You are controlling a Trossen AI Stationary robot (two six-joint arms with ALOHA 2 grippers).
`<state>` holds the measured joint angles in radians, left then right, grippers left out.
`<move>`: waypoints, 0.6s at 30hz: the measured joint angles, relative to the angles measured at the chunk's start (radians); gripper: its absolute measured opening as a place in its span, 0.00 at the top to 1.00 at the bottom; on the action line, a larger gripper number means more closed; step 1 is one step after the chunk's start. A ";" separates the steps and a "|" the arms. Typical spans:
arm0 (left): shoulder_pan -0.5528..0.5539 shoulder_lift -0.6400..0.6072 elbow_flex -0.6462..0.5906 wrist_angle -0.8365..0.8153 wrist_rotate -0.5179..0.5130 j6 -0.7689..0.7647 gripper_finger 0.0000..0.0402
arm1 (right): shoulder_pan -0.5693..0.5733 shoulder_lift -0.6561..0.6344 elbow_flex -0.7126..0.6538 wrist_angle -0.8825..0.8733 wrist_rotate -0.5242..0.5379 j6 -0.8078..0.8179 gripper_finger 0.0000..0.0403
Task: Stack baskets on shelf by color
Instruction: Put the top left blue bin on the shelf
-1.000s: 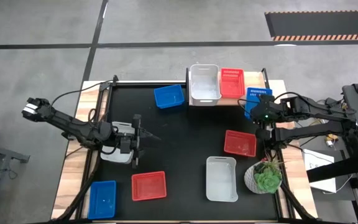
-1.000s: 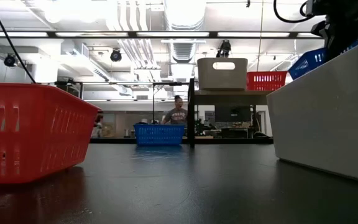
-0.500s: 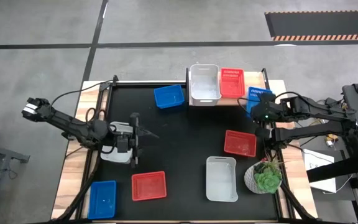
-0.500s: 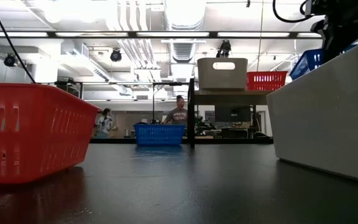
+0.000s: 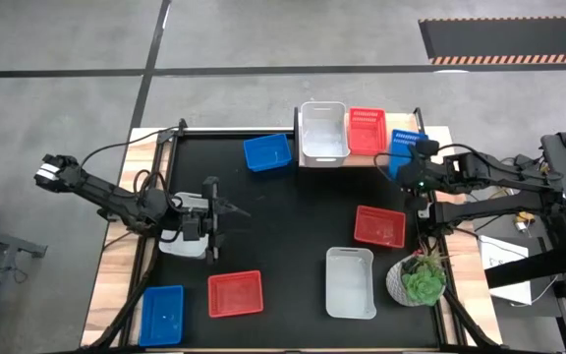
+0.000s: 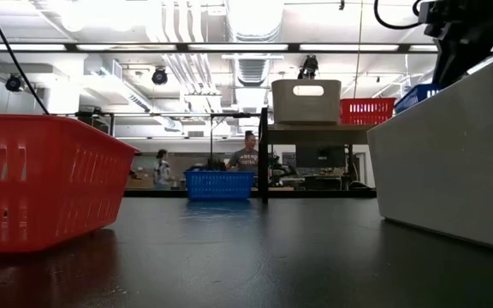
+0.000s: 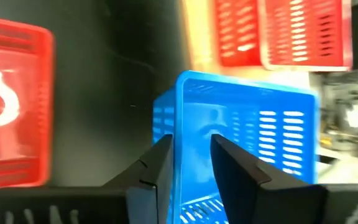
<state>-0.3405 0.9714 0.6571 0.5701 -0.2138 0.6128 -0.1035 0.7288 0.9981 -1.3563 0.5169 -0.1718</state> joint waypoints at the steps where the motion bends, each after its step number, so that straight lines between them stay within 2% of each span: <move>1: 0.000 0.000 0.001 -0.001 0.000 0.000 0.61 | 0.000 0.000 0.000 0.000 0.022 -0.007 0.76; 5: 0.000 0.000 0.002 0.002 0.000 0.002 0.61 | 0.000 0.010 0.000 0.000 0.108 -0.024 0.78; 11: 0.000 0.001 0.002 0.003 0.000 0.003 0.61 | 0.000 0.027 0.000 0.000 0.143 -0.024 0.81; 18: -0.001 0.002 0.002 0.018 0.000 -0.002 0.61 | 0.000 0.027 0.004 0.000 0.244 0.002 0.84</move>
<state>-0.3412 0.9732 0.6586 0.5876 -0.2138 0.6112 -0.1036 0.7560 1.0024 -1.3559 0.7604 -0.1700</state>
